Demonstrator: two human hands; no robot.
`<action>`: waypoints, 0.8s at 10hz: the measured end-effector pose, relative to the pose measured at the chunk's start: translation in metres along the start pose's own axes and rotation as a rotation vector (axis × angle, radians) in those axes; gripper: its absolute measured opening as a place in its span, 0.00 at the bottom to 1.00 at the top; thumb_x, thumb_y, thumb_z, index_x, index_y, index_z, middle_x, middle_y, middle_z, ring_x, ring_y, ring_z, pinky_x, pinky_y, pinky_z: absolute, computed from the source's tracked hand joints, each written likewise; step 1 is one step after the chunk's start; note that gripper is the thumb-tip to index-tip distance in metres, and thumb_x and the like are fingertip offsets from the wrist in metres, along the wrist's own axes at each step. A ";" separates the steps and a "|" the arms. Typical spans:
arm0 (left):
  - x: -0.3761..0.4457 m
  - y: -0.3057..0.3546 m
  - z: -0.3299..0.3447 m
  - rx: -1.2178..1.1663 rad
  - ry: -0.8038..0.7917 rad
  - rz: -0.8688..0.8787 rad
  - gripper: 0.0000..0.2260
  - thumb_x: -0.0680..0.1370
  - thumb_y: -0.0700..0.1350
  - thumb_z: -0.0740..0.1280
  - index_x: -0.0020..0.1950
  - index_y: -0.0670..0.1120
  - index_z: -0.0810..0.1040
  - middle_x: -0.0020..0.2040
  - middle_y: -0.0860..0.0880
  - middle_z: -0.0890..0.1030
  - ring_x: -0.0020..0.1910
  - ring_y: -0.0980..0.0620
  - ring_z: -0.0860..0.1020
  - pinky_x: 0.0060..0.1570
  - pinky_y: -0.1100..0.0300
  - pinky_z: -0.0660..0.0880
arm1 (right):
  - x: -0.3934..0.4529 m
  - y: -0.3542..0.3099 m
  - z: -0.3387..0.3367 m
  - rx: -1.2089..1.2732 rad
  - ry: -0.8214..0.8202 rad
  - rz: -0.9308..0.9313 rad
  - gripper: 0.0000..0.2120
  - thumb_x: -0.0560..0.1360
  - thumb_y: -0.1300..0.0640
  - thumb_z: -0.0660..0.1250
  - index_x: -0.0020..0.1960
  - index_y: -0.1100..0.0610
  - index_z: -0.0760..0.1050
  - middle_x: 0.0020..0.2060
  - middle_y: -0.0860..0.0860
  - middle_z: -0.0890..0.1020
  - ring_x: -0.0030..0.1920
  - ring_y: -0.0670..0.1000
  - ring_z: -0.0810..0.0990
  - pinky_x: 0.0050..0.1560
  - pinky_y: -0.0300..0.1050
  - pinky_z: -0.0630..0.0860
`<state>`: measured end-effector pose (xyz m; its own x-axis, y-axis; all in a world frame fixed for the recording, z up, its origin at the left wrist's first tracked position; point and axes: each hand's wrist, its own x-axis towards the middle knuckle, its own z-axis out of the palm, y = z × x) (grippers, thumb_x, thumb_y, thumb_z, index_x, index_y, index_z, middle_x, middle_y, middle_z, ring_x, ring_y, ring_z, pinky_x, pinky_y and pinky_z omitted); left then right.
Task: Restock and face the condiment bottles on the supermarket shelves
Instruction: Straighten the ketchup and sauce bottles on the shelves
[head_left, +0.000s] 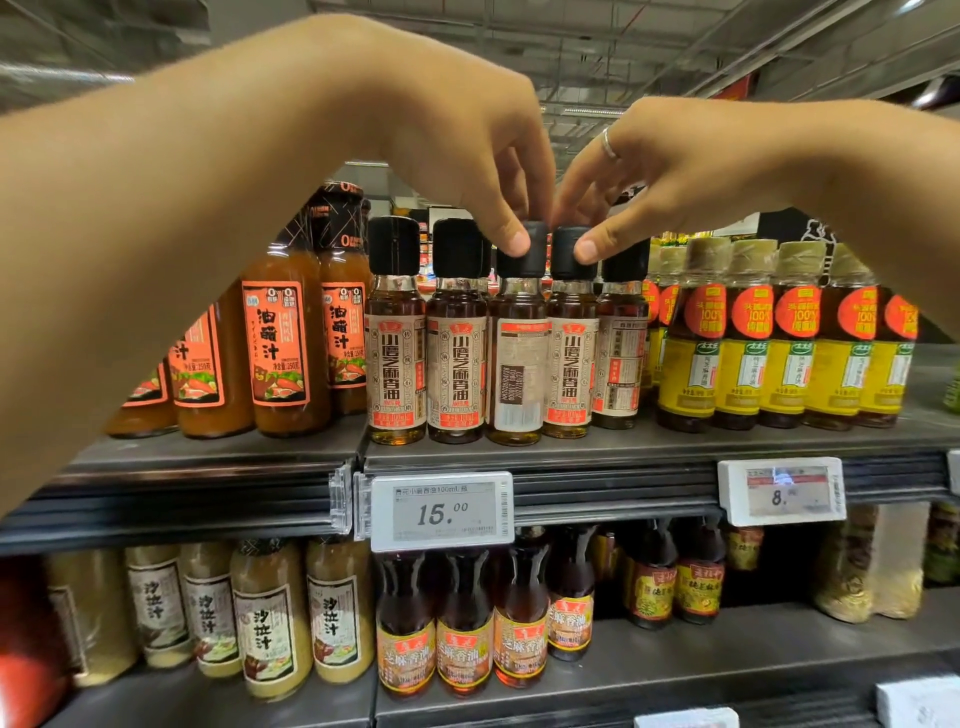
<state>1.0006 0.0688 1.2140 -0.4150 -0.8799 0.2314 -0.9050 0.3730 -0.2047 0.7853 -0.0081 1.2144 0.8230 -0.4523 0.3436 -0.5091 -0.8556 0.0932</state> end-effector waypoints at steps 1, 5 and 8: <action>0.008 0.003 -0.003 -0.050 0.052 -0.033 0.13 0.68 0.60 0.76 0.52 0.68 0.81 0.46 0.67 0.83 0.47 0.69 0.81 0.53 0.56 0.73 | -0.001 0.000 0.001 0.042 0.005 -0.012 0.16 0.64 0.31 0.72 0.51 0.30 0.79 0.48 0.33 0.84 0.51 0.35 0.82 0.56 0.44 0.77; 0.025 -0.011 -0.011 -0.024 0.053 -0.042 0.17 0.69 0.69 0.70 0.51 0.61 0.83 0.41 0.65 0.83 0.40 0.67 0.80 0.43 0.60 0.70 | -0.007 0.009 0.009 0.096 0.049 0.028 0.19 0.68 0.32 0.71 0.56 0.36 0.80 0.47 0.36 0.85 0.49 0.37 0.83 0.50 0.40 0.75; 0.027 -0.014 -0.011 0.054 0.038 -0.019 0.16 0.70 0.66 0.70 0.56 0.64 0.82 0.37 0.73 0.80 0.38 0.74 0.78 0.41 0.62 0.67 | -0.004 0.011 0.011 0.160 0.014 0.052 0.20 0.68 0.38 0.73 0.59 0.40 0.80 0.49 0.37 0.86 0.51 0.38 0.85 0.57 0.47 0.78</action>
<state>1.0016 0.0434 1.2336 -0.4015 -0.8748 0.2711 -0.9070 0.3387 -0.2503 0.7787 -0.0186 1.2034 0.7924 -0.4946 0.3571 -0.5035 -0.8607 -0.0751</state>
